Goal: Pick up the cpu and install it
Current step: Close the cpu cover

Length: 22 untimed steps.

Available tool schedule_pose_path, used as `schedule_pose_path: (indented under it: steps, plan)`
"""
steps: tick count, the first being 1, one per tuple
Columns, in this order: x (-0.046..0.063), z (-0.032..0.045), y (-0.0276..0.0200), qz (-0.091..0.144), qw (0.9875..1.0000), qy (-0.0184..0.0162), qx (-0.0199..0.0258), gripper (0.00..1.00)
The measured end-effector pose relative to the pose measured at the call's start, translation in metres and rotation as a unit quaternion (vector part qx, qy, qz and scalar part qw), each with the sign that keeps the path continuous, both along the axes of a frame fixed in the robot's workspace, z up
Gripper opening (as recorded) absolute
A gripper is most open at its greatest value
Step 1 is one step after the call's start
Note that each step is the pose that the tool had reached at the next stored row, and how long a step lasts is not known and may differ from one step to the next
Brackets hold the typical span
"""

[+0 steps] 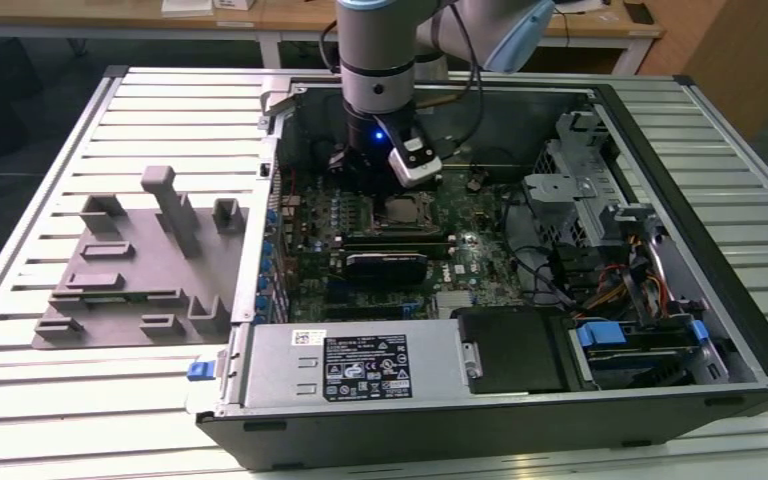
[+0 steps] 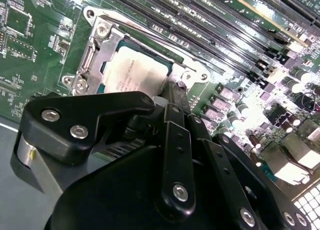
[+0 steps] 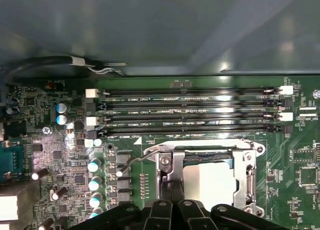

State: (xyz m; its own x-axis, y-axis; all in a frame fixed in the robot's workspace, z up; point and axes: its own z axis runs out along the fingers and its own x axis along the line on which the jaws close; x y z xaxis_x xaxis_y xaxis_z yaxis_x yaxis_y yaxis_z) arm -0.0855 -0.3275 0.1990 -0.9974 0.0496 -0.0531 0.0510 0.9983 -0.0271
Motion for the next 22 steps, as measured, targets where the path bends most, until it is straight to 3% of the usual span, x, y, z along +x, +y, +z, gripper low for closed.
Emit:
schedule_pose_path:
  steps: [11,22]
  plan:
    - [0.005,0.0013,0.0000,0.000,1.0000,0.0002,-0.0001,0.11]
    - [0.005,0.0243,0.0000,0.000,1.0000,0.0003,-0.0001,0.11]
